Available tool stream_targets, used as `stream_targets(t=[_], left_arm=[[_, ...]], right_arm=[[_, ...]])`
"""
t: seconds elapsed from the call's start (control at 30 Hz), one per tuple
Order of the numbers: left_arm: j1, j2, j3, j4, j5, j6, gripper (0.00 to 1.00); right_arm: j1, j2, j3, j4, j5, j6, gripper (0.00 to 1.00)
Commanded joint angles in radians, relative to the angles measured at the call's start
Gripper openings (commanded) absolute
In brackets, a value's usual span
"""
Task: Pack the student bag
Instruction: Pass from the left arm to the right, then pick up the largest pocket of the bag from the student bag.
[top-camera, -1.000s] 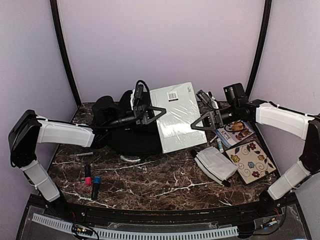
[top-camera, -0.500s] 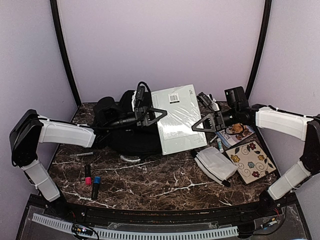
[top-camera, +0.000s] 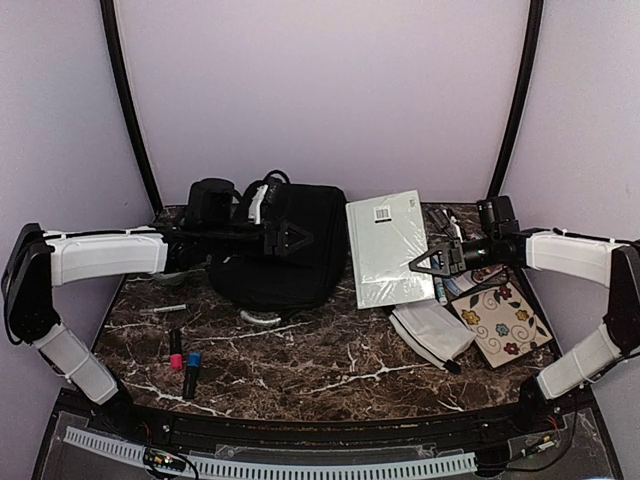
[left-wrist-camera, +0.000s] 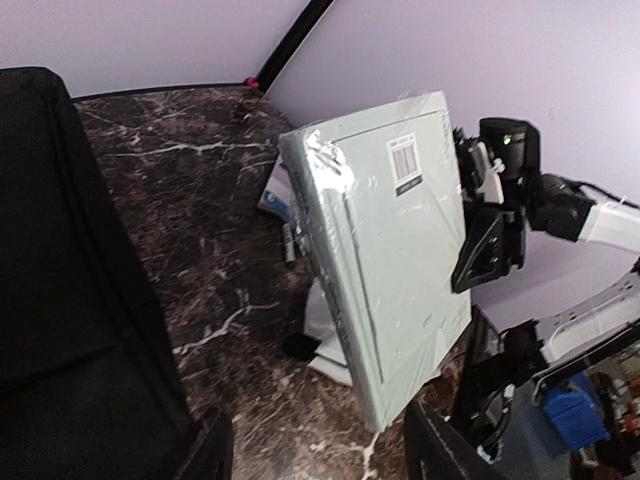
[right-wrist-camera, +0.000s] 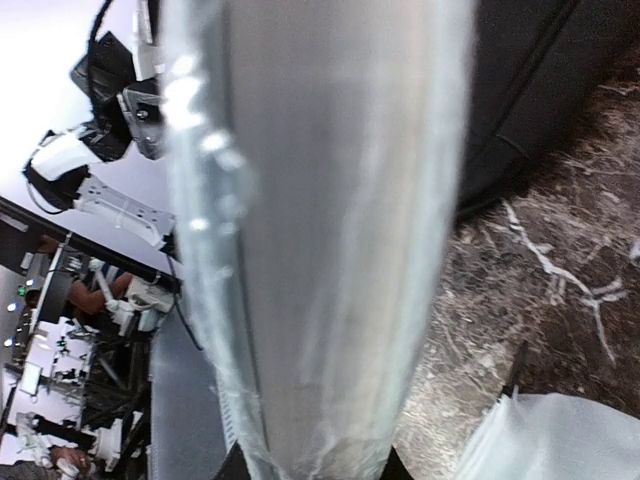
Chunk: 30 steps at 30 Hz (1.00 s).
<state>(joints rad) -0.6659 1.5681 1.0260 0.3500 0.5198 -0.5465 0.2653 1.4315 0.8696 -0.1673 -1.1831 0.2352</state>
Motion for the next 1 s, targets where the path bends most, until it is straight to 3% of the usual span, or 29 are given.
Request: stream_targets(t=[0.0,0.23,0.37,0.67,0.97], left_arm=[[-0.003,-0.080,0.097,-0.509,-0.192,0.405,0.59],[-0.008,-0.056,0.131,-0.793,-0.429,0.748,0.51],[-0.030,-0.009,0.138,-0.868,-0.513,0.862,0.57],[-0.040,0.131,0.191,-0.904,-0.658,0.978,0.58],[-0.051,0.252,0.254,-0.906,-0.689,1.021,0.46]], right_arm=[[-0.004,-0.099,-0.031,-0.053,0.057,-0.268,0.00],[-0.010,-0.178,-0.092,-0.034,0.162,-0.341,0.00],[-0.016,-0.194,-0.121,-0.017,0.167,-0.349,0.00],[-0.033,-0.219,-0.138,-0.023,0.173,-0.365,0.00],[-0.044,-0.249,-0.148,-0.021,0.169,-0.368,0.00]])
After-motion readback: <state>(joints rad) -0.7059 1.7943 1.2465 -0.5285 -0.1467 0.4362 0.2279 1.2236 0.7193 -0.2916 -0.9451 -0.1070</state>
